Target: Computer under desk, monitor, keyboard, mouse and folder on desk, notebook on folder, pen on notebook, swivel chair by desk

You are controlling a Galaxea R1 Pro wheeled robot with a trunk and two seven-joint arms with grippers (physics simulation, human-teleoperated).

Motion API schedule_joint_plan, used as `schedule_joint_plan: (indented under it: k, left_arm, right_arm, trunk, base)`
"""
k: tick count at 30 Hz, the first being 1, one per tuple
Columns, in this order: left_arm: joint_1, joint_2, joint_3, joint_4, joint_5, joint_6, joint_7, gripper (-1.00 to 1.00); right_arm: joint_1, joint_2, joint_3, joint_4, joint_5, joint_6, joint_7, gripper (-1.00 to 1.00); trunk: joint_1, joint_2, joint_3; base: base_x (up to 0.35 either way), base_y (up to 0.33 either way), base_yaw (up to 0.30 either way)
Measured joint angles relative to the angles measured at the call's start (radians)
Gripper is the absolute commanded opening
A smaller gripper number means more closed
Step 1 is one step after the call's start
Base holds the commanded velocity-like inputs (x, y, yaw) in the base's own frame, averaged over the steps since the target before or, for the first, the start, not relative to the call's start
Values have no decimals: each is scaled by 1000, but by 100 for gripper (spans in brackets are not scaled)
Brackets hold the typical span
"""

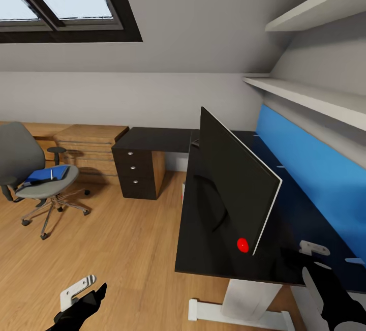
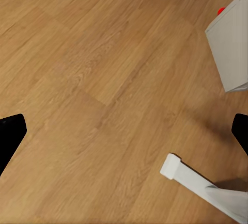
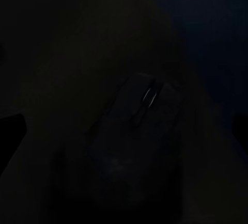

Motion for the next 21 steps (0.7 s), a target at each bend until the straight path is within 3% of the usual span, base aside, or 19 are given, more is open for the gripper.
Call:
schedule_joint_plan:
  k: [21]
  left_arm:
    - [0, 0, -1, 0, -3, 0, 3, 100]
  right_arm:
    - [0, 0, 0, 0, 0, 0, 0, 100]
  trunk:
    - [42, -77, -34]
  base:
    - [0, 0, 0]
